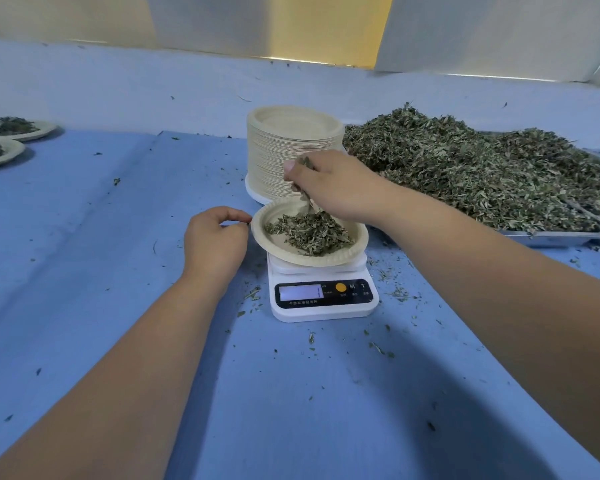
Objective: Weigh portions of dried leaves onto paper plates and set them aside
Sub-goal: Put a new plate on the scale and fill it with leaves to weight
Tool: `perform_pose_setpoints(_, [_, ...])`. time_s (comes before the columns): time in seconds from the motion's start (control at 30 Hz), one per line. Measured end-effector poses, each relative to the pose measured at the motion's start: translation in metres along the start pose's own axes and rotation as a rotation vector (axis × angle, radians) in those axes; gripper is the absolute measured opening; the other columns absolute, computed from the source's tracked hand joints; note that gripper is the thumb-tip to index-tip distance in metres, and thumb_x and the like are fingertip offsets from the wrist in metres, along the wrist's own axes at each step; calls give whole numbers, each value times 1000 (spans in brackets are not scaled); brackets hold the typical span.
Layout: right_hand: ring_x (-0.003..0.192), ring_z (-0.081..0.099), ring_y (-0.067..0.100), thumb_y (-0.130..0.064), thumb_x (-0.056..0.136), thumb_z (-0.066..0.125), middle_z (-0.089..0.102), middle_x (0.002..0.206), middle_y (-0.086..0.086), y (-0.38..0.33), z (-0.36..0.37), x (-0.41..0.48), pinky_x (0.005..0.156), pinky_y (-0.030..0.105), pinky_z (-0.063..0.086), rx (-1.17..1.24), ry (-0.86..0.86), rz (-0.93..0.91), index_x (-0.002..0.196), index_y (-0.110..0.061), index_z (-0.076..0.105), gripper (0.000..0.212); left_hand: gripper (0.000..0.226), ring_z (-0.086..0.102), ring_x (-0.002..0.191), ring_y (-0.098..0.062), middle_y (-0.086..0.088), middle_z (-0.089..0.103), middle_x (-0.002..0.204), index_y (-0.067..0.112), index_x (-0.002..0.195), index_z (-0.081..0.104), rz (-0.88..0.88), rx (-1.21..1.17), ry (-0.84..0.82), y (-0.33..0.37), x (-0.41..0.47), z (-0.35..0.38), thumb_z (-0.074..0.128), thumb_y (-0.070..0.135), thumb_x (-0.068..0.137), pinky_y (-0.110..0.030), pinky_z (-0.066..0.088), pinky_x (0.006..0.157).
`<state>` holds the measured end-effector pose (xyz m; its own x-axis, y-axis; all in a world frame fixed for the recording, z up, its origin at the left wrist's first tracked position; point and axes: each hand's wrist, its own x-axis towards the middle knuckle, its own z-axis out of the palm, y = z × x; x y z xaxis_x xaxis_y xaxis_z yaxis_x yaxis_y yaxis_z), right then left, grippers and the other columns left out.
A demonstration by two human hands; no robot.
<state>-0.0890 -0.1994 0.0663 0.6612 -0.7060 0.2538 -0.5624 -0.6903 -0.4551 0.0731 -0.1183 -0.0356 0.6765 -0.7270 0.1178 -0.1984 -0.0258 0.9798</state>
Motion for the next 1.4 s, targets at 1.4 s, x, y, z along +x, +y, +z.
perform_pose_setpoints(1.4, [68,55,34,-52,105,34,53,66,4,127,13,-62,62,36,42,-444,222,257,82,-15,55,48,31,63,77,-21,-5,74,82,26,71,76,-11,29,-23,2,-1,3,48,16,63,-37,53,73])
